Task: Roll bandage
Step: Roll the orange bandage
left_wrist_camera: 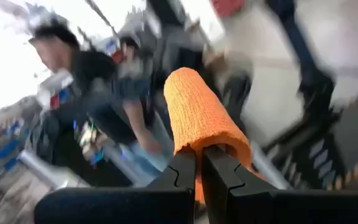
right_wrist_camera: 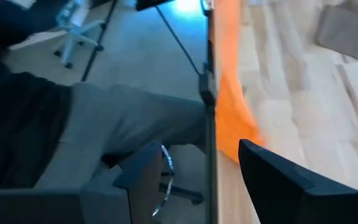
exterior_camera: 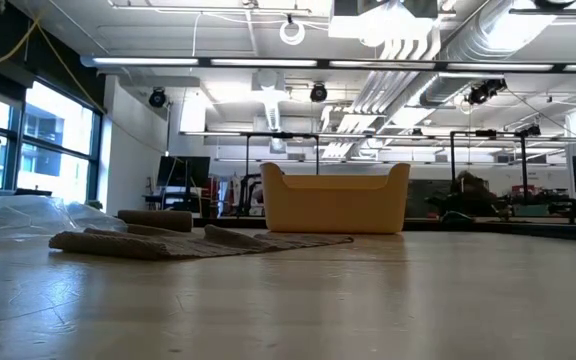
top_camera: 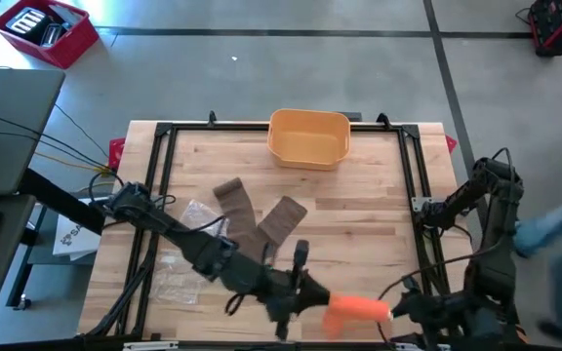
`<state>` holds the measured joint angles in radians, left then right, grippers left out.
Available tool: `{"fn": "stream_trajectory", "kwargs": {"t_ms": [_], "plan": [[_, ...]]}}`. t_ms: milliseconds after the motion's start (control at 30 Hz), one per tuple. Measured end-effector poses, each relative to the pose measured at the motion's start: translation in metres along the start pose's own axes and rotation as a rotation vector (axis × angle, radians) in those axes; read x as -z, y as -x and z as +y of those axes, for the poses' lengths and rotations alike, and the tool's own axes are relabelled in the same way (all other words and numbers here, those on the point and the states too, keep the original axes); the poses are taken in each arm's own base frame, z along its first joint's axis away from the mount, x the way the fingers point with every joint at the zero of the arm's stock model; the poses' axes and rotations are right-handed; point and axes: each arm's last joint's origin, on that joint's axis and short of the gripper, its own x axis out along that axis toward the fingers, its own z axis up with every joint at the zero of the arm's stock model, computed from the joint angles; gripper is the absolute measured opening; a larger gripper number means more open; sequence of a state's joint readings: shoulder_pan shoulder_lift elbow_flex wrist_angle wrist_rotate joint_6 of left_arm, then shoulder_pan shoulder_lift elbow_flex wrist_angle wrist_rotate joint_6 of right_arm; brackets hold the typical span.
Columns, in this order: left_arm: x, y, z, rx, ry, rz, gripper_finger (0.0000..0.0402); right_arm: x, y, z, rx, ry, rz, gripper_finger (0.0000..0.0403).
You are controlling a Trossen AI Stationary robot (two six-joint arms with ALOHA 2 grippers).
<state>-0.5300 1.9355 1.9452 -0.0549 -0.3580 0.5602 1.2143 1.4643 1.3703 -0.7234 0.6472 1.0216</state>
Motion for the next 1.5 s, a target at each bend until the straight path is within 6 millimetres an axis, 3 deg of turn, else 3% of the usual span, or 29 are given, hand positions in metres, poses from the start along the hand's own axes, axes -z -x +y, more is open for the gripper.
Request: {"fn": "stream_trajectory", "kwargs": {"t_ms": [133,333,533,700,833,967,1300,1500], "plan": [[0.036,-0.014,0.023,-0.04,0.008,0.147,0.0,0.005,0.002,0.0,0.006,0.033,0.014,0.0206],[0.119,-0.034,0.063,-0.13,0.003,0.328,0.0,0.023,-0.015,-0.022,0.129,0.03,0.068,0.0206],[0.199,-0.033,0.102,-0.224,0.072,0.403,0.0,0.044,-0.047,-0.049,0.147,-0.044,0.217,0.0206],[0.241,-0.026,0.114,-0.305,0.168,0.343,0.0,0.059,-0.083,-0.074,0.03,0.0,0.236,0.0206],[0.262,-0.019,0.113,-0.309,0.175,0.39,0.0,0.074,-0.104,-0.106,0.041,0.056,0.212,0.0206],[0.27,-0.017,0.108,-0.291,0.175,0.414,0.0,0.082,-0.112,-0.134,0.142,0.168,0.247,0.0206],[0.272,-0.016,0.105,-0.279,0.176,0.419,0.0,0.094,-0.12,-0.179,0.218,0.318,0.413,0.0202],[0.272,-0.016,0.104,-0.277,0.176,0.423,0.0,0.109,-0.131,-0.196,0.171,0.275,0.476,0.0158]]}}
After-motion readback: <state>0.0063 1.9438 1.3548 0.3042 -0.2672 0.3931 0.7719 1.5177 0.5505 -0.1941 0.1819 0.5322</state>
